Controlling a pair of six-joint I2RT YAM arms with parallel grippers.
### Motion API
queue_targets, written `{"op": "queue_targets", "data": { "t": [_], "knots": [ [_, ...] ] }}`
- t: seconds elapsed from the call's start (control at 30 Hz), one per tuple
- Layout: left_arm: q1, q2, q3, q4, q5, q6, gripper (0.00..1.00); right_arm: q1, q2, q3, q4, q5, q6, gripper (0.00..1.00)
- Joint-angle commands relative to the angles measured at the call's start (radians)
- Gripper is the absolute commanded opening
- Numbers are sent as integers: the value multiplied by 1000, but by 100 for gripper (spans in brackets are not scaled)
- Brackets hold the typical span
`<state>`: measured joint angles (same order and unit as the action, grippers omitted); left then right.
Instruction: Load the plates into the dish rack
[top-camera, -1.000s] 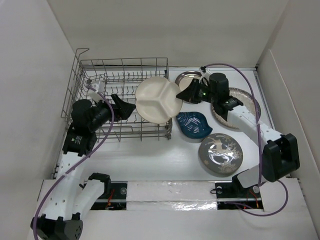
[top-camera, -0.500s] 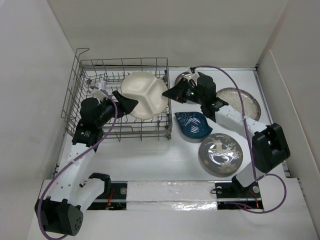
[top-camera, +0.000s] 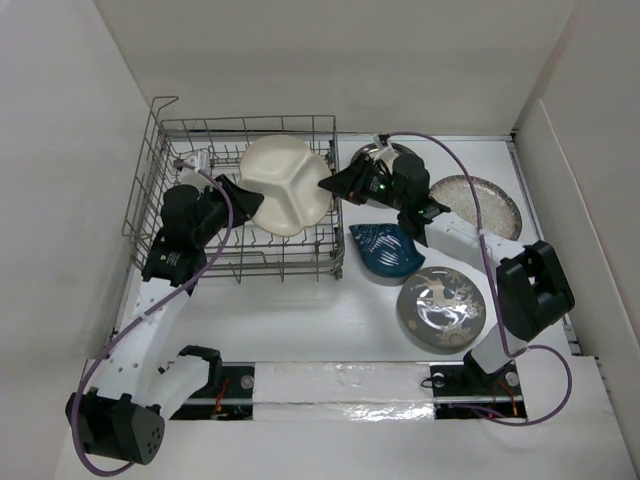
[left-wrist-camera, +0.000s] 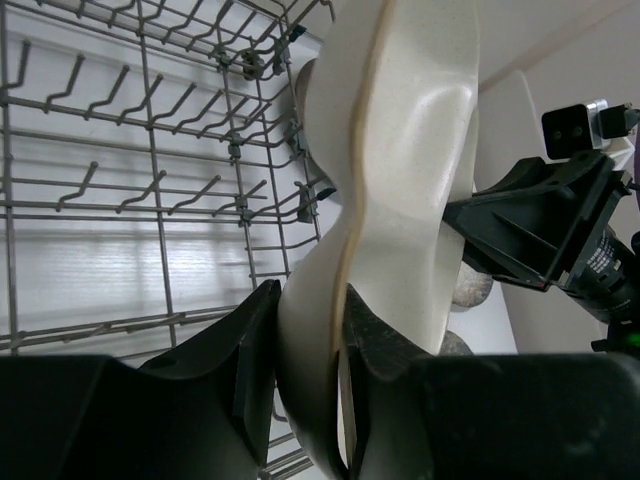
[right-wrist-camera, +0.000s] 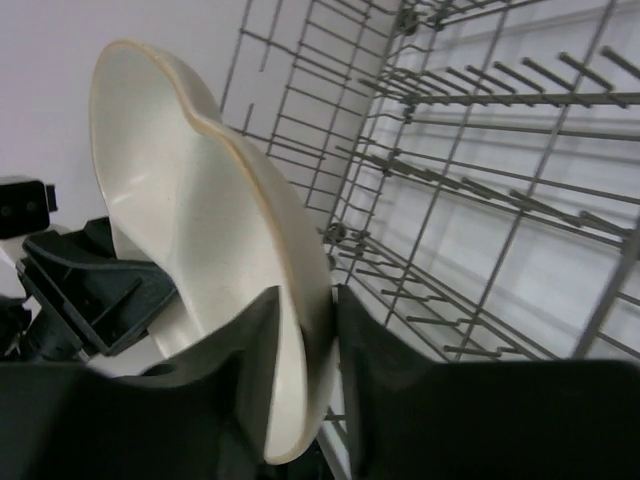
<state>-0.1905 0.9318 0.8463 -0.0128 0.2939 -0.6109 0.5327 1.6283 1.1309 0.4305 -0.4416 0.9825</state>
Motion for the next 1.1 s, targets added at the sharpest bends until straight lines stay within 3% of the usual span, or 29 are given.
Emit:
{"op": "queue_targets", "data": {
  "t": [0.0,0.07,0.17,0.27,0.57,0.8,0.97,1.07],
  "knots": [
    [-10,-21,169,37,-64,95,0,27,-33,37,278,-88,98,39],
    [-10,15,264,-15,-119,120,0,27,-33,30,263,-91,85,57],
    [-10,67,397,-76,-176,164,0,17,-51,18,226,-111,53,73],
    [-10,122,526,-151,-223,201,0,-19,-97,-26,217,-124,30,83],
    [-10,251,727,-335,-263,269,0,-106,-277,-213,130,-134,-88,87],
    [-21,320,720,-334,-128,197,0,-164,-340,-350,103,-140,-151,87],
    [-30,403,807,-351,-278,206,0,-206,-377,-401,70,-155,-179,86],
    [-170,510,966,-421,-533,270,0,-227,-401,-418,47,-158,-188,86]
  ]
}}
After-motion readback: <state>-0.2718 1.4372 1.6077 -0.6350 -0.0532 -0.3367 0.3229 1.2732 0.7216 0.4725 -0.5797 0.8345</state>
